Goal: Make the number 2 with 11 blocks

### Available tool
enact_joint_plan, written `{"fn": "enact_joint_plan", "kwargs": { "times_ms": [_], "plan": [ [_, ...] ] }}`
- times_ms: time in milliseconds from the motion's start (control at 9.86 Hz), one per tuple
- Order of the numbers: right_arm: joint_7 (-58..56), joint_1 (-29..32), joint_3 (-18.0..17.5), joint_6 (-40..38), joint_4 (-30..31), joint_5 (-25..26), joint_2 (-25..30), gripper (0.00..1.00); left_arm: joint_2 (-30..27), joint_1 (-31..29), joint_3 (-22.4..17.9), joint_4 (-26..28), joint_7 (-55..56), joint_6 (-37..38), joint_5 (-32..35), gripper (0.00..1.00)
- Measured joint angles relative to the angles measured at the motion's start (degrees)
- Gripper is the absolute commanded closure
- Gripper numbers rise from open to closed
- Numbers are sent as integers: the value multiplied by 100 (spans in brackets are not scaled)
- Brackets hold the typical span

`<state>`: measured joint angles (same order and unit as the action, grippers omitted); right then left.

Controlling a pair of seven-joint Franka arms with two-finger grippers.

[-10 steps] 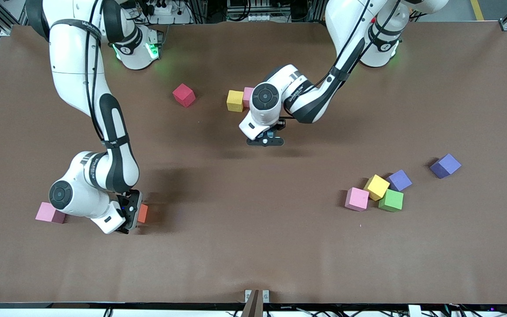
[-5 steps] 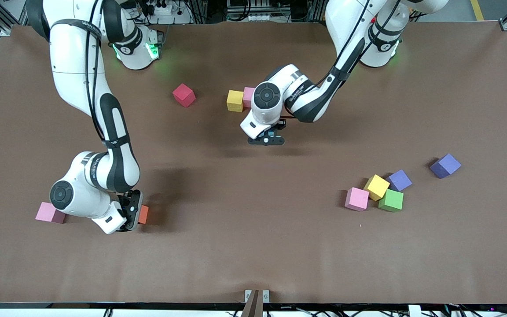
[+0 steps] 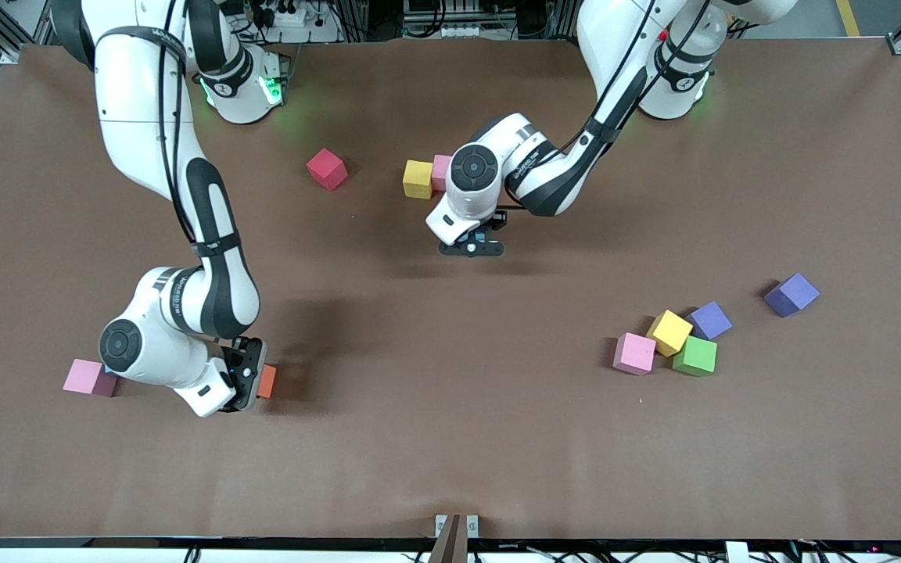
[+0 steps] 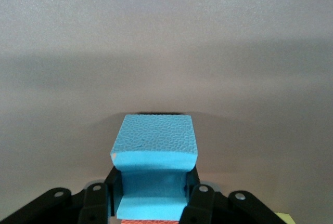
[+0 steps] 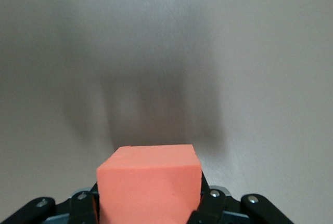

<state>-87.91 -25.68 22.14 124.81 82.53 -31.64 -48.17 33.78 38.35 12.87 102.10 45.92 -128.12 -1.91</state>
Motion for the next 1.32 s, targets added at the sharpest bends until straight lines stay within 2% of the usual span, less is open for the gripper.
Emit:
{"fn": "enact_joint_plan", "kwargs": {
  "times_ms": [406, 710, 913, 1014, 1116, 1319],
  "plan": [
    [772, -302, 1, -379, -40, -4, 55, 80, -6, 35, 31, 129, 0, -5, 0, 100],
    [884, -516, 0, -531, -4, -4, 169, 79, -40, 42, 53, 158, 1, -5, 0, 100],
    [908, -799, 2, -418, 293, -4, 388, 78, -49, 43, 54, 169, 3, -5, 0, 100],
    [949, -972, 3, -188, 593, -4, 583, 78, -52, 43, 54, 180, 5, -5, 0, 22],
    [968, -1148, 4, 83, 1011, -4, 844, 78, -54, 43, 54, 190, 23, -5, 0, 0],
    [968, -1396, 3, 301, 1628, -4, 1261, 78, -56, 41, 53, 200, 99, -10, 0, 0]
  ]
}}
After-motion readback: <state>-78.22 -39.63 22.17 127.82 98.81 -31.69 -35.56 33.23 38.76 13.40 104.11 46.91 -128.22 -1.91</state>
